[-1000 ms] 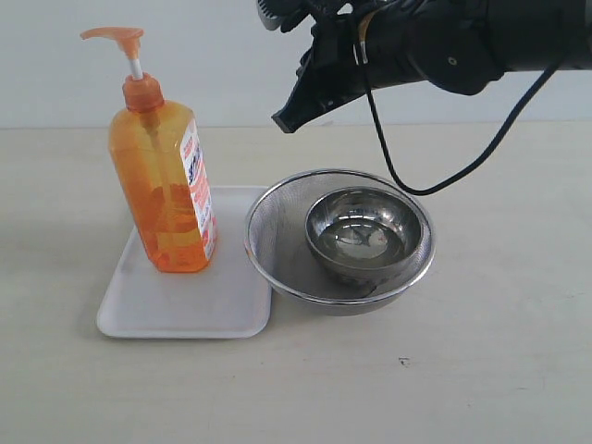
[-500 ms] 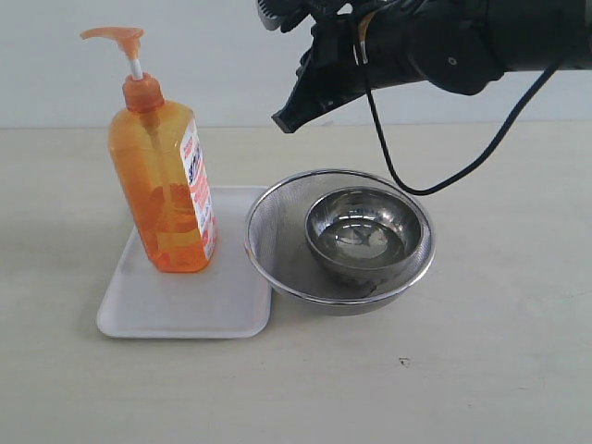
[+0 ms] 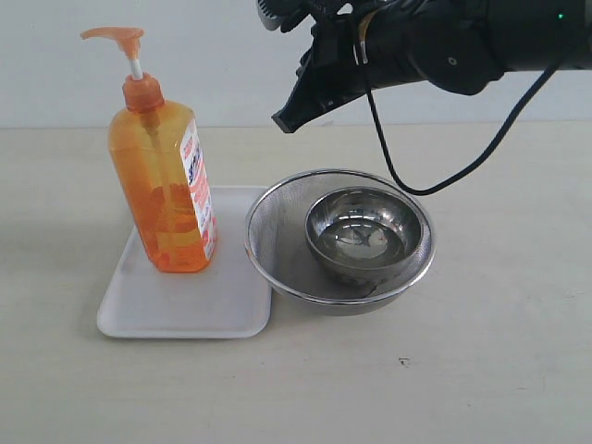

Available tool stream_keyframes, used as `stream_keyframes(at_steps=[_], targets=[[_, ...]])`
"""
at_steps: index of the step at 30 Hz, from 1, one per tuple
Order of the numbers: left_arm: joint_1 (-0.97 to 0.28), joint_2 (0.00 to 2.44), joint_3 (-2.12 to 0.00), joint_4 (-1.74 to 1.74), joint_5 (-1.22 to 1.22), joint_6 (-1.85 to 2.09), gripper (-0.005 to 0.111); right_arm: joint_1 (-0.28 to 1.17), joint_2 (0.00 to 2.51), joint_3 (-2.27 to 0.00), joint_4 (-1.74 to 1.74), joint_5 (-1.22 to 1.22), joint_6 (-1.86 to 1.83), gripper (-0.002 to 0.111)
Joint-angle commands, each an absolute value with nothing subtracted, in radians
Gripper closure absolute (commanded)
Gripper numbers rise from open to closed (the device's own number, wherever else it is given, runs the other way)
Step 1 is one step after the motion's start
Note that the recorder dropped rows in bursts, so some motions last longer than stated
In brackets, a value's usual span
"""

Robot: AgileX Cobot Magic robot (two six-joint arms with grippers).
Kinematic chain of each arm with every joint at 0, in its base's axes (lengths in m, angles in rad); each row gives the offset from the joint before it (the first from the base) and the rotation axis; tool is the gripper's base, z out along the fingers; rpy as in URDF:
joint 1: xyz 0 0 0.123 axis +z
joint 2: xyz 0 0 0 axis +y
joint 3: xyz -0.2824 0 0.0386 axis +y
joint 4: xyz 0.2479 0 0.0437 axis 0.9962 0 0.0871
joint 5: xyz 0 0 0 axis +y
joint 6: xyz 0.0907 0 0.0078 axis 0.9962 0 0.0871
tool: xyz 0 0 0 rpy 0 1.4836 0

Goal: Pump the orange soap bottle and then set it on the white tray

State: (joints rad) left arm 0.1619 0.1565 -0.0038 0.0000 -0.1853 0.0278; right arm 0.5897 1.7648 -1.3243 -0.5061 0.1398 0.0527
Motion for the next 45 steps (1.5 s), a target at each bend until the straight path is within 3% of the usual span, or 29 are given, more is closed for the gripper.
stream_keyframes(at_steps=[1,10,27,45], targets=[[0.156,0.152,0.000,-0.011,-0.097,0.015,0.102,0.587,1.753,-1.326,-0.505,0.131,0.050,0.108],[0.156,0.000,0.000,-0.013,0.174,-0.052,0.102,0.587,1.753,-1.326,-0.505,0.131,0.050,0.108],[0.154,0.000,0.000,-0.070,0.315,-0.052,0.102,0.587,1.753,-1.326,-0.505,0.123,0.050,0.108],[0.154,0.000,0.000,-0.072,0.311,0.022,0.102,0.587,1.753,-1.326,-0.505,0.123,0.050,0.108]])
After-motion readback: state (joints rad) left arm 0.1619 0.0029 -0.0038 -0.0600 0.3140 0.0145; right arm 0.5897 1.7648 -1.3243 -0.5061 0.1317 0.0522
